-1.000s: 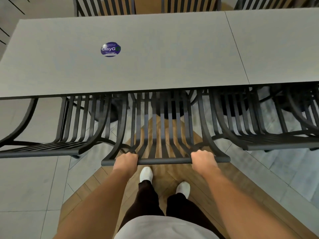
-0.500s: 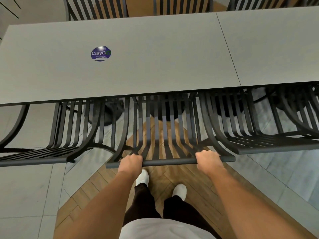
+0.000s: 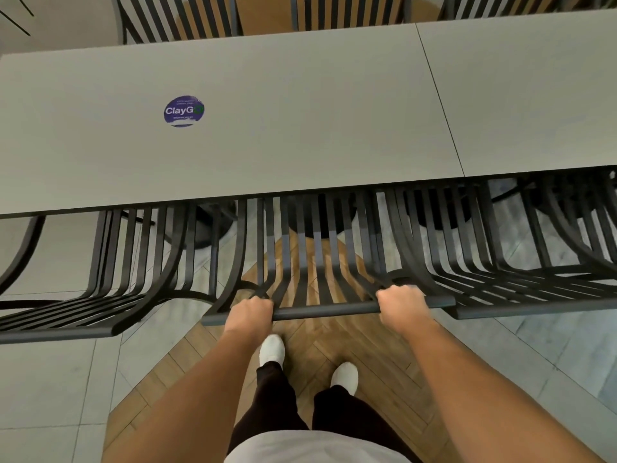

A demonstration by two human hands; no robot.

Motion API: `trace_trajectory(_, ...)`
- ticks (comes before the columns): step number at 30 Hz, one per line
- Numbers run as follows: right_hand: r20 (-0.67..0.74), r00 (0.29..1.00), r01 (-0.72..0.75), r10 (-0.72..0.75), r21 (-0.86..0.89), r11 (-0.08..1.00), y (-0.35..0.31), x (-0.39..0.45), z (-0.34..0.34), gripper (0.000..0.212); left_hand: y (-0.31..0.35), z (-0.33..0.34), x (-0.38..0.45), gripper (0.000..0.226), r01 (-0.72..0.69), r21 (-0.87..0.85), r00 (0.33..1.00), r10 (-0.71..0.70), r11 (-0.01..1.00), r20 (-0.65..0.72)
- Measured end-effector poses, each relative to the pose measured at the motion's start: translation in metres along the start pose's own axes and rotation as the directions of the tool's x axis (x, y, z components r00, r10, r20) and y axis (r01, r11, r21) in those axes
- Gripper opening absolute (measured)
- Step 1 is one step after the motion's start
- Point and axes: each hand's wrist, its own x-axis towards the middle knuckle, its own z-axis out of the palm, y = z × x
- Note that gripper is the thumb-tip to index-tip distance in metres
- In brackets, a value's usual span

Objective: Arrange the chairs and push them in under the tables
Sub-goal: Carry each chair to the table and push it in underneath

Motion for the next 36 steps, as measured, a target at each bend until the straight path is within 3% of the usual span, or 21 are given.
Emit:
trace_trajectory(13, -0.021, 0.999, -0.032, 0.034, 0.094, 0.995, 0.005, -0.015, 0.021, 0.021, 0.010, 0.006, -0.004, 0.028, -0.019, 0.015, 1.000, 0.019, 1.000, 0.022)
trace_trajectory(29, -0.020, 1.000, -0.001, 0.002, 0.022, 1.000, 0.042, 0.002, 0.017, 0.024, 0.036, -0.004, 0.015, 0.026, -0.024, 0.030, 0.999, 0.023, 0.999, 0.023)
trace_trajectory(36, -0.021, 0.999, -0.036, 0.039, 0.115, 0.993, 0.040, -0.003, 0.017, 0.023, 0.034, -0.002, 0.018, 0.022, 0.019, -0.092, 0.998, -0.013, 0.996, 0.059)
